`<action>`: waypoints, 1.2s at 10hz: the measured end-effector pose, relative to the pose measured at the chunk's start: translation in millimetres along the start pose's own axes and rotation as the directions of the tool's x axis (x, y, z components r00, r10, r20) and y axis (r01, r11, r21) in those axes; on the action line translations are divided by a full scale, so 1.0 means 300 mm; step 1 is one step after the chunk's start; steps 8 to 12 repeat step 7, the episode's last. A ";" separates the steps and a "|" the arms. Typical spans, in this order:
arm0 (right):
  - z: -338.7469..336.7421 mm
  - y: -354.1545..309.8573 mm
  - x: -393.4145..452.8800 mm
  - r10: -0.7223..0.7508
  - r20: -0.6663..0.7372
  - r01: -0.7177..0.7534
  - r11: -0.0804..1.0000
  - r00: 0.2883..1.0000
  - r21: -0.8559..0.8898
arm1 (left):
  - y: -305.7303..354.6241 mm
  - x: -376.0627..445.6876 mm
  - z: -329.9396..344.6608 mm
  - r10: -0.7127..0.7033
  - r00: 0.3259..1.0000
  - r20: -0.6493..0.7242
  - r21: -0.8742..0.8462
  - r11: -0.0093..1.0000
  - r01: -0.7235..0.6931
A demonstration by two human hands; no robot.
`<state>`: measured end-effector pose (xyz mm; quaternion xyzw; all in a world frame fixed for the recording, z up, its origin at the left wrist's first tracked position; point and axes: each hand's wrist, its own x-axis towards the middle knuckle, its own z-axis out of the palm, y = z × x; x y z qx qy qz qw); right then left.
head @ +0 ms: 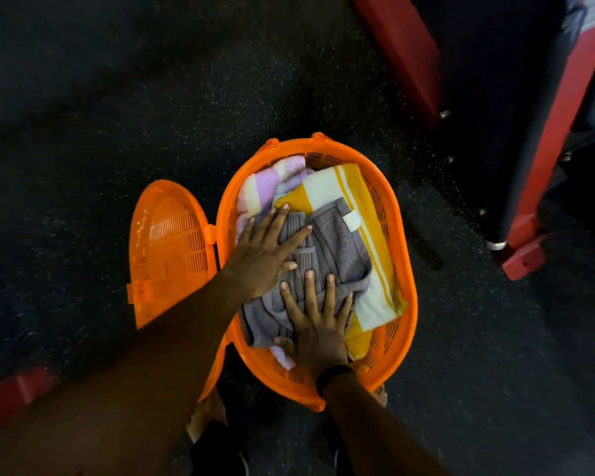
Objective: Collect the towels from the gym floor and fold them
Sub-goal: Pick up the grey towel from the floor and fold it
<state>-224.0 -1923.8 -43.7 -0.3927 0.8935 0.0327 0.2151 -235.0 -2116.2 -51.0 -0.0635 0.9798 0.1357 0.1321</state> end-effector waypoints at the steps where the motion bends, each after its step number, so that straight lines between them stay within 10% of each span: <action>1: -0.068 0.001 -0.039 -0.012 0.019 0.012 1.000 1.000 0.012 | 0.051 -0.078 -0.068 -0.051 0.998 -0.038 -0.075 0.996 0.048; 3: -0.233 0.037 -0.112 -0.113 0.036 0.112 0.993 0.993 0.029 | 0.238 -0.368 -0.136 -0.559 0.829 -0.019 -0.542 0.703 0.461; 4: -0.312 0.069 -0.109 -0.167 -0.004 0.167 0.986 0.986 0.000 | 0.310 -0.484 -0.128 -0.851 0.471 0.233 -0.727 0.169 0.665; 5: -0.362 0.097 -0.081 -0.229 -0.020 0.227 0.971 0.973 -0.074 | 0.307 -0.532 -0.092 -0.846 0.106 0.523 -0.668 -0.329 0.668; 6: -0.438 0.136 -0.010 -0.290 -0.028 0.280 0.942 0.957 -0.183 | 0.325 -0.604 -0.094 -0.593 -0.096 0.800 -0.526 -0.769 0.364; 7: -0.475 0.160 0.037 -0.287 -0.034 0.273 0.937 0.957 -0.216 | 0.327 -0.645 -0.075 -0.481 0.044 0.876 -0.481 -0.864 0.149; 12: -0.475 0.160 0.037 -0.287 -0.034 0.273 0.937 0.957 -0.216 | 0.327 -0.645 -0.075 -0.481 0.044 0.876 -0.481 -0.864 0.149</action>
